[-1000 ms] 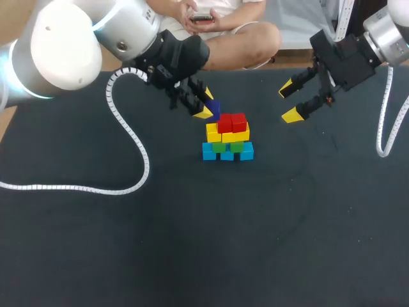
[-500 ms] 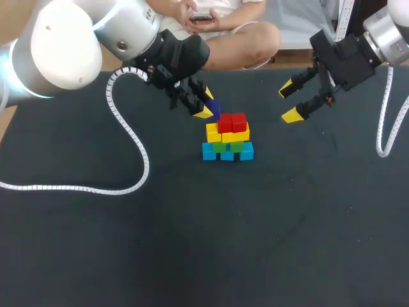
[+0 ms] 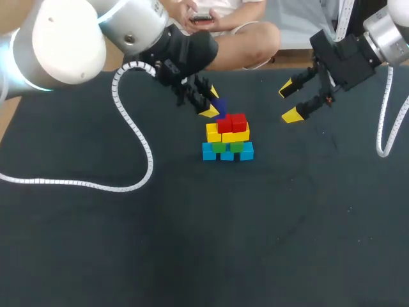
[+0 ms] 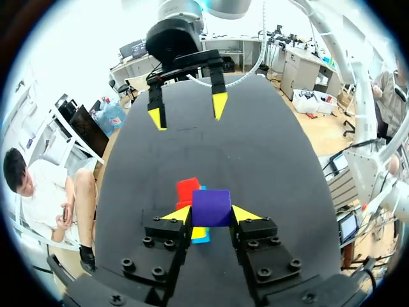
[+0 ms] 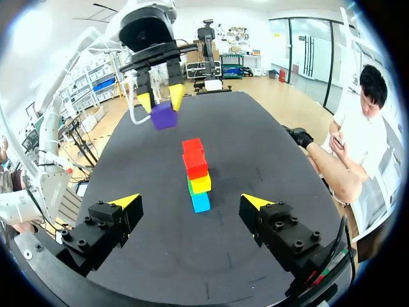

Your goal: Place the blue cubes, place green cubes on the blue cubes, place the yellow cubes on the green cubes, then place the red cubes on the yellow cubes, and place purple cube on the red cubes.

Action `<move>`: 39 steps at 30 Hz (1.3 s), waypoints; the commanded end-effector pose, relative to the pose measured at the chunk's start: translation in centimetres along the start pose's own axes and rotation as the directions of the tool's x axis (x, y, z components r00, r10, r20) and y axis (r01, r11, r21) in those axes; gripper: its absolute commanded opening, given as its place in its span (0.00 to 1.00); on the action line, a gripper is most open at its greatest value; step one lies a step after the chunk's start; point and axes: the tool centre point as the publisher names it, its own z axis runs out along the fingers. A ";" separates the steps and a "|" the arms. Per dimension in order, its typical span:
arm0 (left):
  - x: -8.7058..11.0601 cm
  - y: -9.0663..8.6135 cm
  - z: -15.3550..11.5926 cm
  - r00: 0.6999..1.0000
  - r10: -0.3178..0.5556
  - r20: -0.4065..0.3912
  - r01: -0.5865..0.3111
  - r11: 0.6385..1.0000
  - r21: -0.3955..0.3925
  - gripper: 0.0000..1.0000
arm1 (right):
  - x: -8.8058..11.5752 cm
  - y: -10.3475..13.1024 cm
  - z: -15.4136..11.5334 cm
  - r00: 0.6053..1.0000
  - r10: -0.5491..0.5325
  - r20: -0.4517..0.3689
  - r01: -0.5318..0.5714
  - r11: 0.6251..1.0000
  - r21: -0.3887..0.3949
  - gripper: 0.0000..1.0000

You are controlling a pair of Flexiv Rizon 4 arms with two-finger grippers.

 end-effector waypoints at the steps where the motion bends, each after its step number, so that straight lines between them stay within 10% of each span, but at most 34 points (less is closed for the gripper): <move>1: -0.6 0.1 0.8 1.000 -0.023 -0.009 0.023 0.999 0.036 0.00 | 0.0 0.0 0.0 1.000 0.000 0.001 0.000 1.000 0.001 1.00; 39: -1.6 -0.4 2.9 0.989 -0.142 -0.034 0.142 0.990 0.014 0.00 | 0.0 0.0 0.0 1.000 0.000 0.001 0.000 1.000 0.001 1.00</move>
